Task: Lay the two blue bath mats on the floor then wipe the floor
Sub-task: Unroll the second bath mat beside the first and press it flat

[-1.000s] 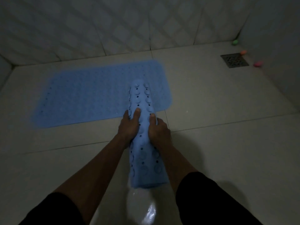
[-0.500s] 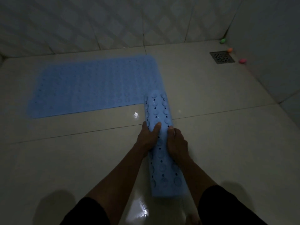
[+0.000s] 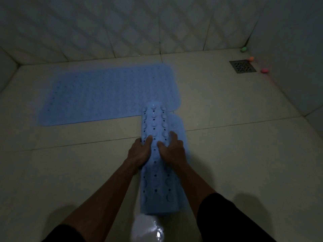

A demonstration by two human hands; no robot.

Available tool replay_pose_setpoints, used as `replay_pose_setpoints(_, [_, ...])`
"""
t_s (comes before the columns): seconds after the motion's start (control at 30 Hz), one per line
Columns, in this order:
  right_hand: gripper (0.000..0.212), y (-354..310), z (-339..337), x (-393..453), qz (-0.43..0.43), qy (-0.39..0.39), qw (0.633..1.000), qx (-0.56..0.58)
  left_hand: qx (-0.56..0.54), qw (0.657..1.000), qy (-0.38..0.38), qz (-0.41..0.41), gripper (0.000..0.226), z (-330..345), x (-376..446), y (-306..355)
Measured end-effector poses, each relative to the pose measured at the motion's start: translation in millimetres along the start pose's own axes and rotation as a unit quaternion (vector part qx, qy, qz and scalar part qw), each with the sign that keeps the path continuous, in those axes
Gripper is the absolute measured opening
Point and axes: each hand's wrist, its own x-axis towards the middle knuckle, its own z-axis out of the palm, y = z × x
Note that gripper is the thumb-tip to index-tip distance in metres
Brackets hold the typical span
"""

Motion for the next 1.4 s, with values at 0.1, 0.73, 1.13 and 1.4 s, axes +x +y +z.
replay_pose_setpoints(0.1, [0.066,0,11,0,-0.018,-0.017,1.000,-0.002,-0.002,0.999,-0.002,0.033,0.073,-3,0,-7])
replay_pose_setpoints(0.73, [0.062,-2,11,1,-0.019,0.042,0.999,-0.027,-0.089,0.995,-0.016,0.052,0.044,1,0,-14])
replay_pose_setpoints(1.13, [0.047,-2,28,2,-0.080,0.047,0.995,-0.047,0.000,1.000,0.004,0.021,0.054,-18,9,-27])
replay_pose_setpoints(1.4, [0.073,-25,55,21,-0.057,-0.029,0.998,-0.009,-0.054,0.996,0.069,0.001,0.058,-70,28,-23])
